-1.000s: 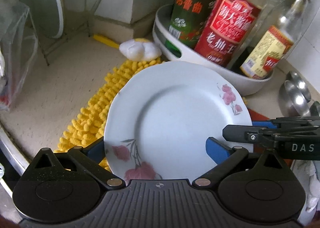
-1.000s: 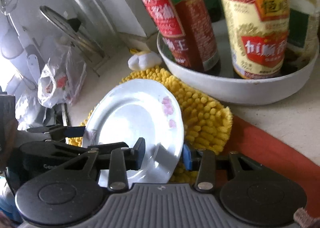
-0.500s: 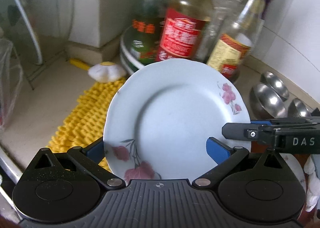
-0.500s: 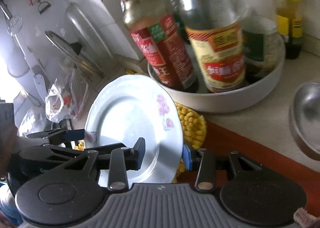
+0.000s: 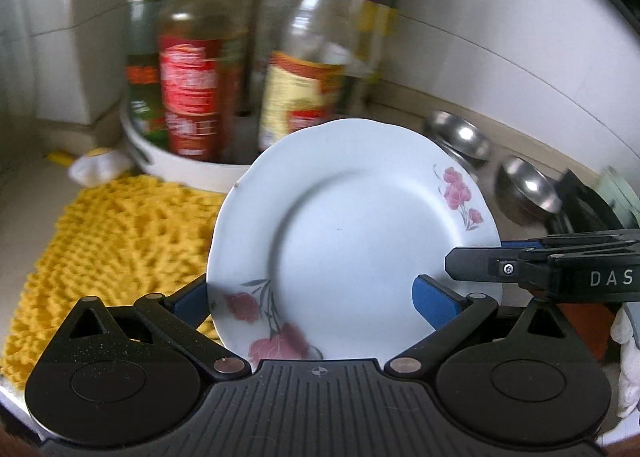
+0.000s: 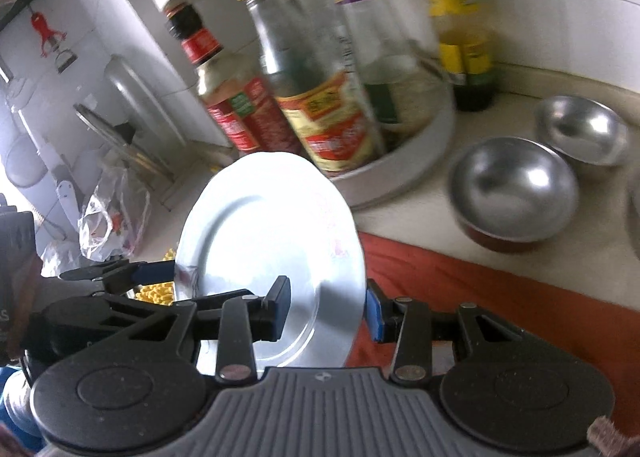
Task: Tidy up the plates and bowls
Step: 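Lift the small pink-flower plate off the yellow mat with the right gripper, then lower the held plate onto the plates on the red cloth and open the right gripper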
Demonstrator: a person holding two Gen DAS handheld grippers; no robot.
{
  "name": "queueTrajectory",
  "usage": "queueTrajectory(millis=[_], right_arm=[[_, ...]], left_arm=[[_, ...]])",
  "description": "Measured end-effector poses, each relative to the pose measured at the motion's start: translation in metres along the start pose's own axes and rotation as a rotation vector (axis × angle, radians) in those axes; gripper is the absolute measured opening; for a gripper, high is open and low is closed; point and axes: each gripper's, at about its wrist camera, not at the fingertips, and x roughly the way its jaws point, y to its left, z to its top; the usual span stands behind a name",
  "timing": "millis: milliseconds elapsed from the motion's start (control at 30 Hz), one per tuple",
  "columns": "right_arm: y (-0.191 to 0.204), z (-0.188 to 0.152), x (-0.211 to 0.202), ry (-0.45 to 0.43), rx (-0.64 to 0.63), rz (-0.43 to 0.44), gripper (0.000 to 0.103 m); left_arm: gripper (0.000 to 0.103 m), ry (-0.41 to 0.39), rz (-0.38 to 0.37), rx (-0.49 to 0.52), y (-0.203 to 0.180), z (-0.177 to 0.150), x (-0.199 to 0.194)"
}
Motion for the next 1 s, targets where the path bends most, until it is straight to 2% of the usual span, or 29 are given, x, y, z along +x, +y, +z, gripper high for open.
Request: queueTrajectory(millis=[433,767,1000], right_arm=[[-0.048,-0.047,-0.064,-0.026,0.144,-0.094,0.037],[-0.075,-0.083,-0.080,0.018,0.248,-0.127,0.037],[-0.085,-0.091,-0.080,0.039,0.264,-0.151,0.037]], left_arm=[[0.102,0.056,-0.090,0.125,-0.070,-0.017,0.016],[0.102,0.111,-0.108,0.179,-0.102,-0.036,0.032],[0.102,0.144,-0.113,0.178,-0.108,-0.041,0.042]])
